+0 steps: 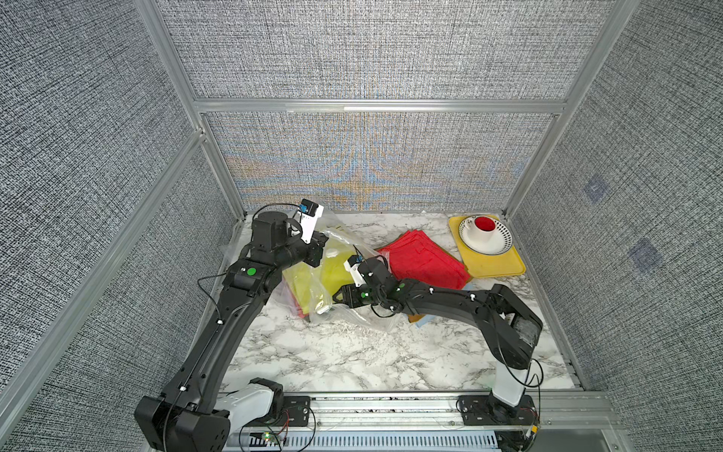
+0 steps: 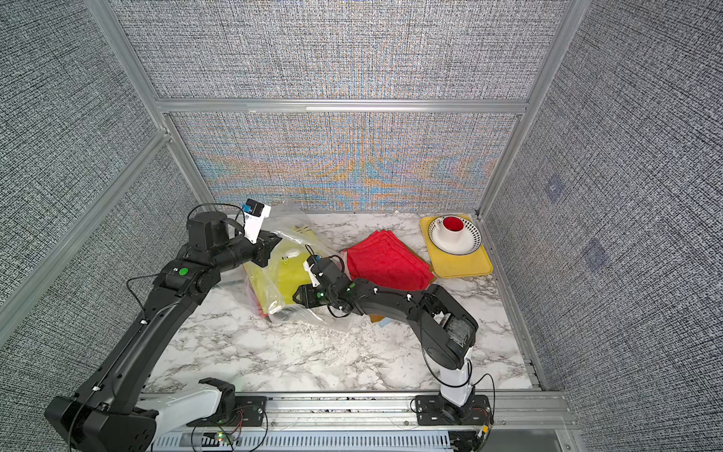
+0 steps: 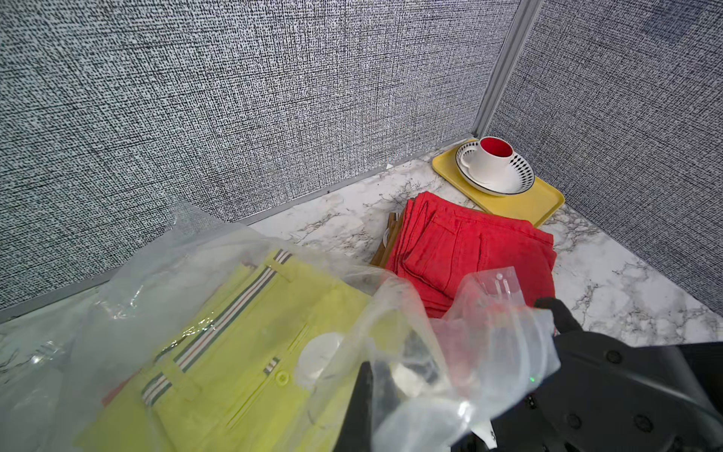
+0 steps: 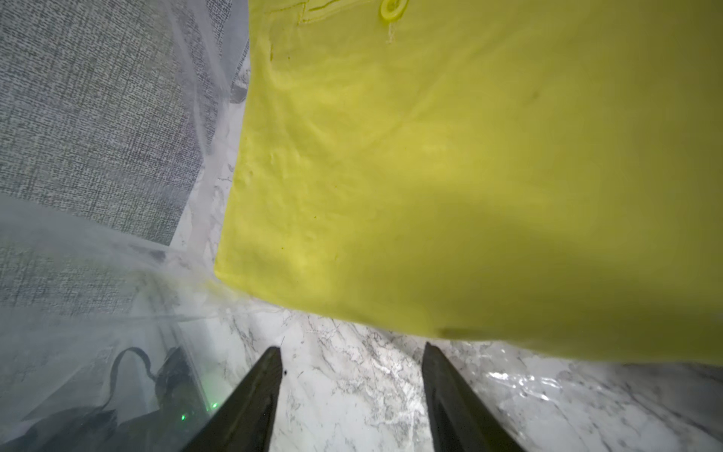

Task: Take the trousers out of the vacuum bag
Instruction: Take out the trousers from the vacuum bag.

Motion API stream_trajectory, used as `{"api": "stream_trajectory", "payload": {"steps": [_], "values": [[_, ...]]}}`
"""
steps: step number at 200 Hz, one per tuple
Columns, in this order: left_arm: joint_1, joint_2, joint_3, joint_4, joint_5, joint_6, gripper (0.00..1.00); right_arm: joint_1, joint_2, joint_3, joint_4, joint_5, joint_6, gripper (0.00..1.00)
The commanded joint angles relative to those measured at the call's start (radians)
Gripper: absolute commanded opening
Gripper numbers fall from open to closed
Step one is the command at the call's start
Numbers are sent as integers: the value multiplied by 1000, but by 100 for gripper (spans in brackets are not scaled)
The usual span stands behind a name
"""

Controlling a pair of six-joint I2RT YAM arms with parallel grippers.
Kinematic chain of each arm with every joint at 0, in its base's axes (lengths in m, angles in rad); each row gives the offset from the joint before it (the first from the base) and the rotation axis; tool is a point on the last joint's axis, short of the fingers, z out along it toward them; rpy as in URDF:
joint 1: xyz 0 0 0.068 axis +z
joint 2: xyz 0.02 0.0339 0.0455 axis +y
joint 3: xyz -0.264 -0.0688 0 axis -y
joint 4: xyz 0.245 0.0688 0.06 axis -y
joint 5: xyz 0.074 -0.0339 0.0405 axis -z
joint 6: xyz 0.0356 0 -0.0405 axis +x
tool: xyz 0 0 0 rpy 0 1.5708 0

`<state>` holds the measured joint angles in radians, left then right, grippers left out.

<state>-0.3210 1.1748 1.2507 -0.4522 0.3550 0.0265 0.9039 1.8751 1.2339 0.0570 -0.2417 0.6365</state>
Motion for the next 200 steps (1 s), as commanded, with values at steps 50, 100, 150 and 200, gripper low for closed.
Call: {"api": "stream_trajectory", "payload": {"steps": [50, 100, 150, 200], "values": [[-16, 38, 34, 38, 55, 17, 0, -10, 54, -1, 61, -53, 85, 63], [-23, 40, 31, 33, 48, 22, 0, -29, 93, 5, 113, -61, 111, 64], [-26, 43, 24, 35, 42, 23, 0, -58, 128, 19, 145, -54, 123, 65], [-27, 46, 19, 32, 31, 29, 0, -71, 102, 8, 149, -41, 120, 43]]}}
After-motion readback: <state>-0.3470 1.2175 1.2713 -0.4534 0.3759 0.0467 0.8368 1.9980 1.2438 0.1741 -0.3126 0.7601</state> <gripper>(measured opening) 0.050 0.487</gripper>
